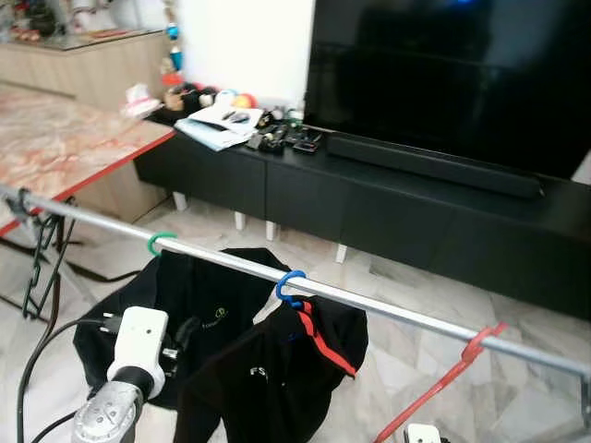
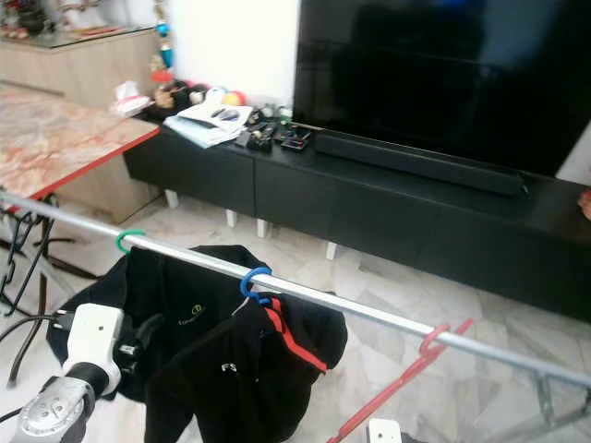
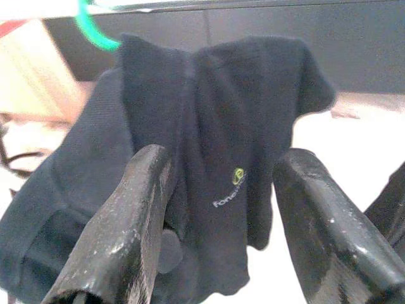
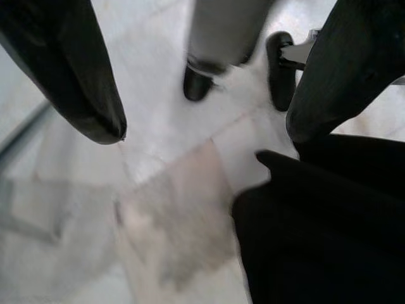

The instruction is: Hang hanger

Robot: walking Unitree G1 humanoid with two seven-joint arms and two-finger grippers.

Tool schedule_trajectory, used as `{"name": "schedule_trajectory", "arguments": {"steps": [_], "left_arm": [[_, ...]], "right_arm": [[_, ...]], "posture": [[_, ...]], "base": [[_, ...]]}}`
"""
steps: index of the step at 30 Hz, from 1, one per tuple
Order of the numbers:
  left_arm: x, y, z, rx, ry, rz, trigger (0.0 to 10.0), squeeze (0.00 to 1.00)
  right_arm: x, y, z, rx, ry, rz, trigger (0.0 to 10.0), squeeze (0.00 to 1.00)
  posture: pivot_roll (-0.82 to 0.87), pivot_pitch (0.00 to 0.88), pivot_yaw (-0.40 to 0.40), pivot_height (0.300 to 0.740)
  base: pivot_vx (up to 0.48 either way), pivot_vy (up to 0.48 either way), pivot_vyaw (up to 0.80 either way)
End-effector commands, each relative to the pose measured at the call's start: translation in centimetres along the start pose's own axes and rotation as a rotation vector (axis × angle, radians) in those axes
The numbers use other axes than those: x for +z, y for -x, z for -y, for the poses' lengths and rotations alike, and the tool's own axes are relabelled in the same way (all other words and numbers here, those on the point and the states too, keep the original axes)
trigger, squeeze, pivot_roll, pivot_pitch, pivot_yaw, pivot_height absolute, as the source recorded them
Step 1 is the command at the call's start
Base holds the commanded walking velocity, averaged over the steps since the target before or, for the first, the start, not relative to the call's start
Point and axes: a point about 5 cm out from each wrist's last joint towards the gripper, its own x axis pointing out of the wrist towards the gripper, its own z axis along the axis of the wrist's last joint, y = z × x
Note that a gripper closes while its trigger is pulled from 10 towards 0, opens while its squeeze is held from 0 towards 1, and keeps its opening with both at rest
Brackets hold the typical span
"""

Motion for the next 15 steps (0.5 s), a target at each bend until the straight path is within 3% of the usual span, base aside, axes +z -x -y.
{"name": "schedule_trajectory", "arguments": {"steps": [1,6,15], "left_arm": [[-0.03,0.09,0.0,-0.004,-0.013,-0.004,10.0,0.0],[0.06,0.11,0.09,-0.029,-0.013,-0.001,10.0,0.0],[0.19,0.12,0.09,-0.152,-0.054,-0.023,10.0,0.0]], "right_arm": [[-0.17,-0.01,-0.11,-0.001,-0.003,-0.013,10.0,0.0],[-0.14,-0.02,-0.1,-0.003,-0.003,-0.014,10.0,0.0],[-0.15,-0.02,-0.06,-0.005,0.001,-0.017,10.0,0.0]], "posture": [[0.12,0.0,-0.026,0.74],[0.12,0.0,-0.027,0.74],[0.13,0.0,-0.033,0.74]], "base": [[0.0,0.48,0.0],[0.0,0.423,0.0],[0.0,0.0,0.0]]}}
